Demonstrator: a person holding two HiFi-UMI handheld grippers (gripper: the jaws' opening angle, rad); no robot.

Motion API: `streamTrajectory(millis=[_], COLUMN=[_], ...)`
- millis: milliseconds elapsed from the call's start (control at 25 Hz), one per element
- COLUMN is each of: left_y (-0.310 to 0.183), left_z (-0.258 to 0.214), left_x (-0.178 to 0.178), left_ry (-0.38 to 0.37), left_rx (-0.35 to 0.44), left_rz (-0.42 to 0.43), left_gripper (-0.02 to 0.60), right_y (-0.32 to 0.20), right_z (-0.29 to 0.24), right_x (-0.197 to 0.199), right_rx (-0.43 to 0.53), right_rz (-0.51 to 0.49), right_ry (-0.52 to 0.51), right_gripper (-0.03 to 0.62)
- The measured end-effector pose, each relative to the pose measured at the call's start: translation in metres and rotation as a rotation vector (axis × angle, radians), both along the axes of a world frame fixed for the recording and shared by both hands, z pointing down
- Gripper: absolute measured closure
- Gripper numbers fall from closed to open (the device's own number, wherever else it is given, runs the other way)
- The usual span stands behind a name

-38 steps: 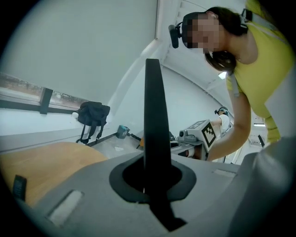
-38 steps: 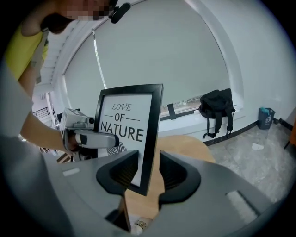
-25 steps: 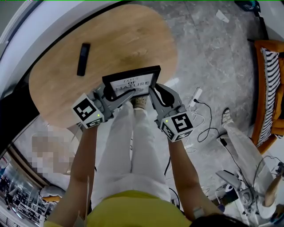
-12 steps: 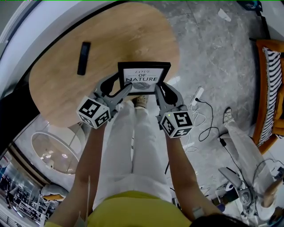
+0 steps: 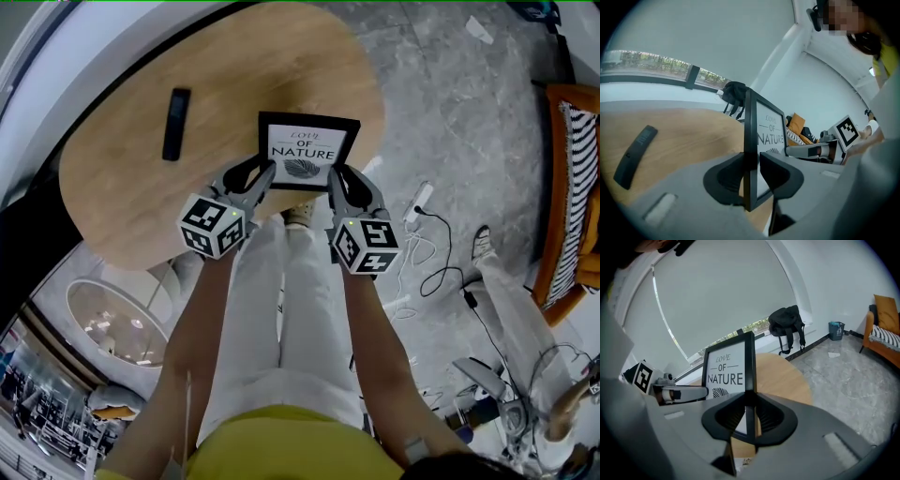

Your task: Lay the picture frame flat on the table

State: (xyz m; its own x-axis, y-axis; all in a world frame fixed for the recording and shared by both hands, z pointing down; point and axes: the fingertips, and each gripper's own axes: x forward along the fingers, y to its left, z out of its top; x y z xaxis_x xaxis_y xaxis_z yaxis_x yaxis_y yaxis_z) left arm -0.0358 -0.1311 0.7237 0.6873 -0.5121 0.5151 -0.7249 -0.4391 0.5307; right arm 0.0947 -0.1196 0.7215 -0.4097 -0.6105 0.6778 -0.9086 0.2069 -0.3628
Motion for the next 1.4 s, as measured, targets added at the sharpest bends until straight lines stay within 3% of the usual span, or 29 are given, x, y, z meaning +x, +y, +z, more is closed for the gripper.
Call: streamTrajectory(millis=[760, 1280, 1400], left_y=[-0.079, -0.083, -0.085], left_z=[0.095, 0.115, 0.113], left_x=[0.015, 0.011, 0.006], left_ry=[-0.051, -0.174, -0.165], left_rx=[-0.206, -0.284, -0.283], left_rz=[0.013, -0.05, -0.098], left_gripper=[0.471, 0.46, 0.394], right_y=[-0.078, -0.081, -0.083], right_z=[0.093, 0.111, 0.109], right_x=[0.015, 0.016, 0.021], right_rx=[-0.187, -0.299, -0.286], right_rz=[0.083, 0.158, 0.181], right_ry=[0.057, 0.066, 0.078], right_gripper=[0.525, 0.523, 0.514])
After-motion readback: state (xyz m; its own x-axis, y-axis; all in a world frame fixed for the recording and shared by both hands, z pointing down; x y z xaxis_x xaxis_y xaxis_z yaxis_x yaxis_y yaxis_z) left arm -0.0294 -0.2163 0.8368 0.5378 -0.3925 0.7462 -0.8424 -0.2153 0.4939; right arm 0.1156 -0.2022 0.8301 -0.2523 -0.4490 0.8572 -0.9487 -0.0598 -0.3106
